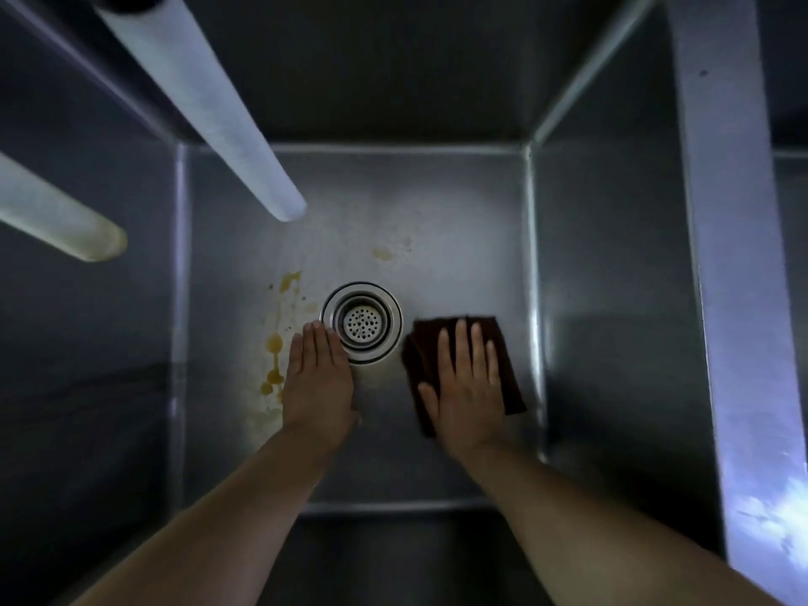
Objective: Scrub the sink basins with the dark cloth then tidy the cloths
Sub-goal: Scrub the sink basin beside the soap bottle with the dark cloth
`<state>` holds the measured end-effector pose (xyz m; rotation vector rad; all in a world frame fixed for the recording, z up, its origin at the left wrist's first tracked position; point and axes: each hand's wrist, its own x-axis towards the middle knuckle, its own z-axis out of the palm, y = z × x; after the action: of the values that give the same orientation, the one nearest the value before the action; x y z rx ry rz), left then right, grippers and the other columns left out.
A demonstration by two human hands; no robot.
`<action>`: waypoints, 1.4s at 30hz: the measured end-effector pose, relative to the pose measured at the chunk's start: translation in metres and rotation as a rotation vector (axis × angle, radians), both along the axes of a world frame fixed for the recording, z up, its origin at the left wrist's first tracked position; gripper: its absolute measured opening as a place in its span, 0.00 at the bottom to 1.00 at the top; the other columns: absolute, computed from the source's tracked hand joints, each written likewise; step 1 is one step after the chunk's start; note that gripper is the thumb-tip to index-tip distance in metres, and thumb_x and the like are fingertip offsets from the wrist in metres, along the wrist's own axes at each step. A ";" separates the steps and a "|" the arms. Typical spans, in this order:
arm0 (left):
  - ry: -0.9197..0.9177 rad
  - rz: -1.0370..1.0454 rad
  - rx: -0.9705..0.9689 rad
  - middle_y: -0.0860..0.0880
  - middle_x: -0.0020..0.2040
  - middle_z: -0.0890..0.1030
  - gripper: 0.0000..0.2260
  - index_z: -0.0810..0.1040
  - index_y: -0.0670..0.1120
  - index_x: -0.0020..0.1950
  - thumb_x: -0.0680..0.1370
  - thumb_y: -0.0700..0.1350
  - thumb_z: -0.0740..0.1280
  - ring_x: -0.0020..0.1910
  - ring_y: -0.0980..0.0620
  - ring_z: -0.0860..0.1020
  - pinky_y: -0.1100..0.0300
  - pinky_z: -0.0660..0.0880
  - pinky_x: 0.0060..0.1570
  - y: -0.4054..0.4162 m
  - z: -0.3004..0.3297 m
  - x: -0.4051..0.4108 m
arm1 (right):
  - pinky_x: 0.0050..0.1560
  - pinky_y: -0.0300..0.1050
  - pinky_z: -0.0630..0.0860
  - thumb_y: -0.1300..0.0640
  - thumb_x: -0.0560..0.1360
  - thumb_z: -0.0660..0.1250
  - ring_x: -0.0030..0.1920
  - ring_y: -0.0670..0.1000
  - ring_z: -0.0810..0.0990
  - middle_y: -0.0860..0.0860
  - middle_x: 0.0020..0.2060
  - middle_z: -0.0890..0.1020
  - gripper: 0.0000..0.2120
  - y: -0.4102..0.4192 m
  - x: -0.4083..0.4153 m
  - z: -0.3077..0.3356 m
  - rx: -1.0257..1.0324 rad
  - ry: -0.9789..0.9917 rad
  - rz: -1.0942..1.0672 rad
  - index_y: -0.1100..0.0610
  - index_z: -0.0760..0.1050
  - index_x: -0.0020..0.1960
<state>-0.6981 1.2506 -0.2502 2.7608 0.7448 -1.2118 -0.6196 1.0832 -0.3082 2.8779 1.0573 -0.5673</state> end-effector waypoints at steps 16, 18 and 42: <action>-0.054 0.058 -0.071 0.36 0.76 0.37 0.54 0.34 0.35 0.74 0.70 0.60 0.69 0.75 0.40 0.37 0.51 0.34 0.72 0.005 -0.011 0.001 | 0.75 0.51 0.36 0.41 0.79 0.47 0.76 0.55 0.39 0.56 0.77 0.43 0.33 0.133 0.201 -0.002 -0.031 -0.120 0.321 0.56 0.41 0.77; -0.052 0.057 -0.077 0.36 0.76 0.37 0.54 0.35 0.35 0.74 0.70 0.61 0.69 0.75 0.40 0.37 0.52 0.34 0.72 0.007 -0.012 0.000 | 0.75 0.52 0.38 0.41 0.79 0.47 0.76 0.55 0.38 0.56 0.77 0.43 0.33 0.139 0.214 -0.004 -0.043 -0.150 0.425 0.55 0.41 0.77; -0.088 0.092 -0.075 0.37 0.75 0.35 0.55 0.29 0.36 0.69 0.70 0.59 0.70 0.75 0.42 0.36 0.54 0.31 0.69 0.007 -0.011 0.001 | 0.75 0.49 0.36 0.42 0.81 0.45 0.76 0.51 0.39 0.50 0.77 0.44 0.29 0.183 0.191 -0.001 0.035 -0.070 0.646 0.50 0.42 0.78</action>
<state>-0.6968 1.2577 -0.2613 2.6682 0.7913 -1.0711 -0.4285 1.2665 -0.3088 2.3343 1.8621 -0.3953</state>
